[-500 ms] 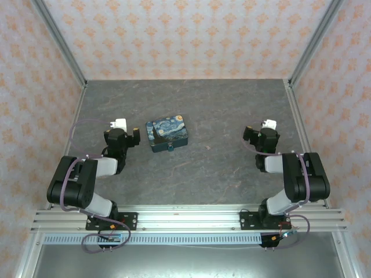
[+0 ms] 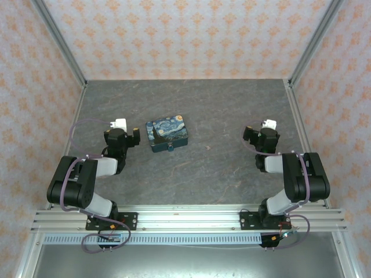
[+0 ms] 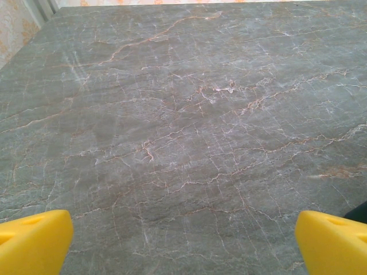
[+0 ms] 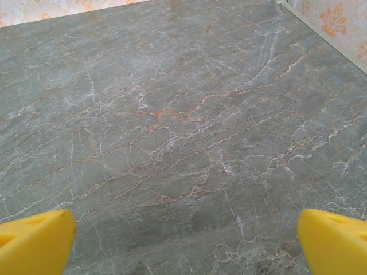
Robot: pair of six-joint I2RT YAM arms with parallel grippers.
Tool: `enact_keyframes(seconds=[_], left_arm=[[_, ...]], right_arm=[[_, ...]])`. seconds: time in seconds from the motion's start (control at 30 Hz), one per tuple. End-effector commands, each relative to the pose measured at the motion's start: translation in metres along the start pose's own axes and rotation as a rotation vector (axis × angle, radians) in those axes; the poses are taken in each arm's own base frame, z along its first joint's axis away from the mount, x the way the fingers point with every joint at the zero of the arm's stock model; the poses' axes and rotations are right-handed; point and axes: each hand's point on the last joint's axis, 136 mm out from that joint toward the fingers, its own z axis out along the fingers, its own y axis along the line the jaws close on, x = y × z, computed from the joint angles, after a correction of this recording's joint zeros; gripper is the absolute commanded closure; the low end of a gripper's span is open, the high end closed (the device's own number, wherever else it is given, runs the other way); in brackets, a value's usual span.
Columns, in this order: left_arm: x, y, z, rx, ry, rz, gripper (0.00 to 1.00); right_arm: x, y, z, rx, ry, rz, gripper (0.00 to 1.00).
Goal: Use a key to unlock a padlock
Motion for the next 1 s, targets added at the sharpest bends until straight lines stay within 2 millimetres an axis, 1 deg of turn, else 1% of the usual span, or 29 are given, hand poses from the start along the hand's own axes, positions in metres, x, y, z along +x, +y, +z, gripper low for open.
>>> enact_keyframes(seconds=[0.0, 0.27, 0.33, 0.43, 0.47, 0.53, 0.6, 0.67, 0.73, 0.77, 0.8, 0.83, 0.9, 0.97], left_arm=[[-0.016, 0.008, 0.003, -0.037, -0.048, -0.021, 0.00], [-0.017, 0.009, 0.002, -0.037, -0.054, -0.022, 0.00], [-0.020, 0.013, 0.000, -0.058, -0.056, -0.034, 0.00], [-0.036, 0.017, -0.013, -0.073, -0.055, -0.039, 0.00], [-0.043, 0.019, -0.020, -0.073, -0.062, -0.044, 0.00], [-0.055, 0.022, -0.033, -0.077, -0.070, -0.069, 0.00], [-0.068, 0.023, -0.047, -0.065, -0.049, -0.113, 0.00], [-0.081, 0.022, -0.061, -0.042, -0.017, -0.193, 0.00], [-0.087, 0.017, -0.075, -0.006, 0.035, -0.282, 0.00], [-0.088, 0.016, -0.083, 0.006, 0.069, -0.344, 0.00], [-0.088, 0.009, -0.090, 0.042, 0.098, -0.406, 0.00], [-0.088, -0.001, -0.096, 0.101, 0.123, -0.474, 0.00], [-0.085, -0.028, -0.106, 0.230, 0.173, -0.581, 0.00], [-0.080, -0.055, -0.118, 0.323, 0.216, -0.620, 0.00]], right_arm=[[-0.016, 0.001, 0.000, 0.006, -0.045, 0.019, 0.01], [-0.016, 0.001, -0.001, 0.006, -0.049, 0.019, 0.01], [-0.018, 0.000, -0.001, 0.006, -0.054, 0.027, 0.01], [-0.031, -0.003, -0.006, 0.032, -0.029, 0.036, 0.01], [-0.037, -0.004, -0.010, 0.043, -0.015, 0.044, 0.01], [-0.043, -0.002, -0.017, 0.039, 0.025, 0.062, 0.01], [-0.051, 0.008, -0.027, -0.013, 0.062, 0.106, 0.02], [-0.055, 0.020, -0.039, -0.080, 0.111, 0.159, 0.04], [-0.053, 0.036, -0.054, -0.164, 0.180, 0.195, 0.07], [-0.047, 0.046, -0.061, -0.214, 0.234, 0.208, 0.08], [-0.045, 0.057, -0.072, -0.269, 0.266, 0.217, 0.10], [-0.038, 0.068, -0.081, -0.315, 0.312, 0.217, 0.12], [-0.021, 0.088, -0.096, -0.386, 0.406, 0.200, 0.16], [-0.002, 0.107, -0.109, -0.436, 0.492, 0.155, 0.18]])
